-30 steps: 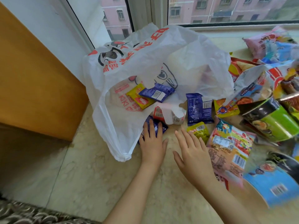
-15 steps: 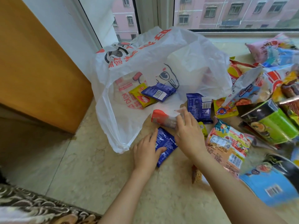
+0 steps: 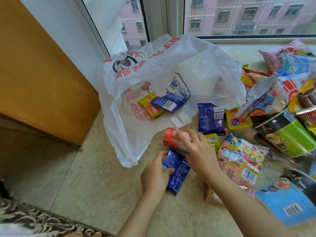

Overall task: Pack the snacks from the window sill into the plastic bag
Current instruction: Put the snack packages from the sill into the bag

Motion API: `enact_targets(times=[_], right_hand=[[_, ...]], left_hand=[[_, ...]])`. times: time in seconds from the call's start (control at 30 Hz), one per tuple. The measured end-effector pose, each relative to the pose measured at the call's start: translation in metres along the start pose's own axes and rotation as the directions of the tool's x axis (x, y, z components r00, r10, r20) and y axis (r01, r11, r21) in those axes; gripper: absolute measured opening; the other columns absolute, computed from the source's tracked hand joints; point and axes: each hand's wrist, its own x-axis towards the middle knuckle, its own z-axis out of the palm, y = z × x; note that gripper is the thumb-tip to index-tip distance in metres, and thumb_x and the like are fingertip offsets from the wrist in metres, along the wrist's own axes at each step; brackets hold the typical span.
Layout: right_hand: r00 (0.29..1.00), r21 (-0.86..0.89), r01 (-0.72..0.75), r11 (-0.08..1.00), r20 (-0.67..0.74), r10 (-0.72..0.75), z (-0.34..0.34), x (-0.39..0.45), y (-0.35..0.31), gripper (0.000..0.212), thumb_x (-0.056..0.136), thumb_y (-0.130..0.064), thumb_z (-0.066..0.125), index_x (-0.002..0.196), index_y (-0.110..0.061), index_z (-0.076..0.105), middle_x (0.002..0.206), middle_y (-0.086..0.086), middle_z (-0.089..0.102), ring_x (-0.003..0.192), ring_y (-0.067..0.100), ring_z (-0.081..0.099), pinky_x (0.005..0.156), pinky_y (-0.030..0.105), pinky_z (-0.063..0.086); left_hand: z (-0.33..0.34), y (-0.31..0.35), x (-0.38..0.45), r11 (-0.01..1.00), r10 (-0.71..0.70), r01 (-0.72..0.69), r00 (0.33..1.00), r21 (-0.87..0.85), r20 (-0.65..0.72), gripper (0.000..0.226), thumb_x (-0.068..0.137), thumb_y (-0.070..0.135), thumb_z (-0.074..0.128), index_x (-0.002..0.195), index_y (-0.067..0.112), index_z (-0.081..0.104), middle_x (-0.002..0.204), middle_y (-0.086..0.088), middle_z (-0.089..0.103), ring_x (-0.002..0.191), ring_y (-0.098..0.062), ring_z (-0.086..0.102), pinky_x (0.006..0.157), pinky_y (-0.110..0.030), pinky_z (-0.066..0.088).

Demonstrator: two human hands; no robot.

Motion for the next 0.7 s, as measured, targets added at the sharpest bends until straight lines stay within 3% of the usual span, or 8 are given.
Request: enact_targets(times=[0.1,0.2,0.33,0.43,0.5,0.6,0.7], right_hand=[[0.997,-0.019,0.008,1.0,-0.07,-0.009,-0.02,-0.009,0.011,0.08,0.062,-0.004,0.079,0.134,-0.021,0.049,0.118,0.017,0.058,0.097,0.036,0.056,0.049,0.037,0.05],[0.987,-0.025,0.007,1.0,-0.163,-0.011,-0.046,-0.012,0.023,0.079,0.063,-0.001,0.078,0.133,-0.02,0.049,0.122,0.02,0.057,0.101,0.039,0.055,0.055,0.042,0.053],[0.963,-0.044,-0.027,0.999,-0.27,0.015,-0.083,-0.002,0.033,0.08,0.059,-0.003,0.081,0.132,-0.019,0.054,0.12,0.018,0.058,0.1,0.04,0.056,0.051,0.041,0.053],[0.948,-0.029,-0.043,0.999,-0.316,0.032,-0.096,0.011,0.039,0.077,0.061,-0.006,0.082,0.133,-0.017,0.055,0.118,0.018,0.059,0.098,0.041,0.057,0.052,0.042,0.054],[0.945,-0.013,-0.06,0.998,-0.323,0.053,-0.096,0.017,0.04,0.075,0.063,-0.009,0.083,0.132,-0.017,0.056,0.118,0.017,0.06,0.097,0.04,0.058,0.055,0.042,0.054],[0.939,0.022,-0.085,0.996,-0.332,0.088,-0.088,0.027,0.035,0.074,0.061,-0.012,0.083,0.131,-0.019,0.058,0.117,0.015,0.061,0.094,0.039,0.058,0.057,0.041,0.053],[0.951,0.036,-0.091,0.995,-0.294,0.097,-0.076,0.034,0.029,0.078,0.059,-0.011,0.084,0.132,-0.02,0.056,0.118,0.014,0.06,0.097,0.039,0.058,0.058,0.041,0.053]], left_hand=[[-0.01,0.018,-0.009,0.997,0.025,-0.026,0.999,-0.074,-0.025,0.041,0.084,0.031,0.069,0.117,0.047,0.051,0.091,0.02,0.065,0.08,0.0,0.061,0.066,-0.024,0.048],[-0.024,0.042,-0.014,0.988,0.088,-0.101,0.989,-0.115,-0.115,0.043,0.086,0.029,0.067,0.121,0.048,0.05,0.093,0.022,0.066,0.082,-0.001,0.061,0.068,-0.025,0.049],[-0.054,0.072,-0.005,0.978,0.132,-0.175,0.942,-0.117,-0.308,0.047,0.086,0.028,0.069,0.128,0.045,0.054,0.103,0.015,0.07,0.088,-0.007,0.063,0.068,-0.022,0.044],[-0.077,0.088,0.013,0.98,0.141,-0.188,0.885,-0.063,-0.444,0.044,0.088,0.026,0.068,0.128,0.041,0.057,0.097,0.008,0.073,0.082,-0.016,0.065,0.062,-0.025,0.04],[-0.085,0.094,0.033,0.975,0.191,-0.222,0.831,0.002,-0.523,0.044,0.087,0.019,0.069,0.127,0.036,0.06,0.097,0.005,0.074,0.078,-0.019,0.066,0.058,-0.026,0.044],[-0.081,0.092,0.073,0.921,0.389,-0.298,0.729,0.25,-0.564,0.046,0.072,0.0,0.076,0.111,0.026,0.071,0.089,-0.001,0.072,0.066,-0.025,0.066,0.045,-0.026,0.041],[-0.075,0.089,0.113,0.879,0.443,-0.252,0.746,0.405,-0.497,0.04,0.063,0.001,0.08,0.098,0.019,0.074,0.097,-0.006,0.07,0.08,-0.029,0.066,0.049,-0.03,0.044]])
